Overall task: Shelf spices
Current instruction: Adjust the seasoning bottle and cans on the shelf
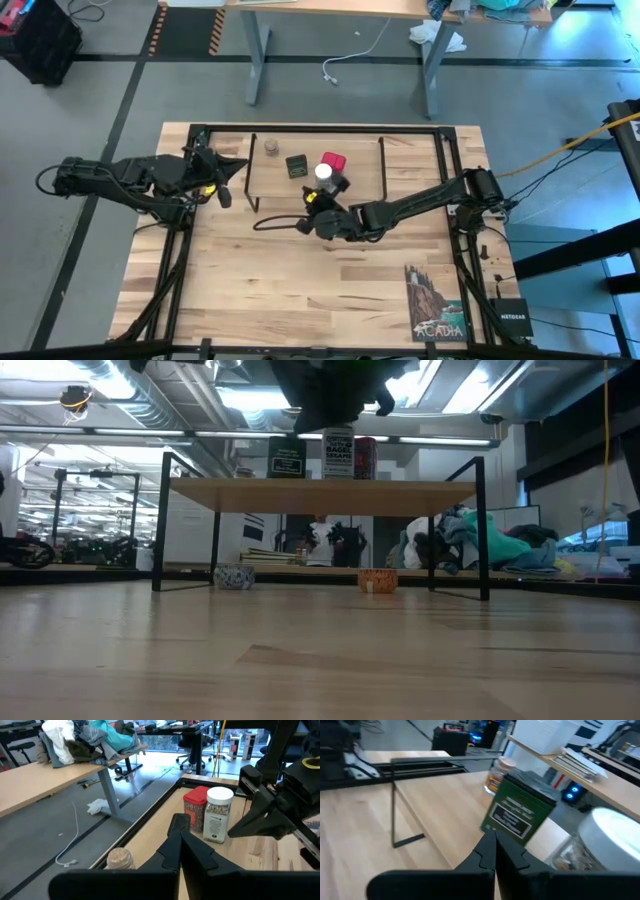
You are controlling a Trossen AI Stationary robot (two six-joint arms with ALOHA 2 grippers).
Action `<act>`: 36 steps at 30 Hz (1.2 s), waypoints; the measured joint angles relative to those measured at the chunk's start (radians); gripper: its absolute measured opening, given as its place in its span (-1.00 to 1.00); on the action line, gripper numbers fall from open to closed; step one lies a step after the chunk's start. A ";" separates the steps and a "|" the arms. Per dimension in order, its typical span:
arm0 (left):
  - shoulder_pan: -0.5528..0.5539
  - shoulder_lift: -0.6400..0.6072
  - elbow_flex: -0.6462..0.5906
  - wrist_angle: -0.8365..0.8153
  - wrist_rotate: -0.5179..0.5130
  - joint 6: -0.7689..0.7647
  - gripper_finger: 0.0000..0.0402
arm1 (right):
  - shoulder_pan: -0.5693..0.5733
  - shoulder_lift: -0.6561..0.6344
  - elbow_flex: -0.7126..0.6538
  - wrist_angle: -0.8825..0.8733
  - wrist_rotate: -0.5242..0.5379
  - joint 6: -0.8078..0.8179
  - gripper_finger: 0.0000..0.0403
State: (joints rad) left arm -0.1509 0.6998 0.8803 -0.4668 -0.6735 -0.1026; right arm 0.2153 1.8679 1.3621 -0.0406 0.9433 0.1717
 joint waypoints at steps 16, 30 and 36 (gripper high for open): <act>0.000 0.000 0.000 -0.026 0.000 -0.028 -0.98 | 0.002 0.000 0.000 -0.181 0.150 0.189 -1.00; 0.000 0.000 0.000 -0.026 0.000 -0.025 -0.98 | 0.002 0.000 0.000 -0.249 0.177 0.263 -1.00; 0.000 0.000 0.000 -0.025 0.000 -0.025 -0.98 | 0.001 0.000 0.000 -0.121 0.103 0.163 -1.00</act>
State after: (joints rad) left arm -0.1509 0.6998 0.8803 -0.4917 -0.6732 -0.1280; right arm 0.2165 1.8679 1.3621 -0.1615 1.0467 0.3351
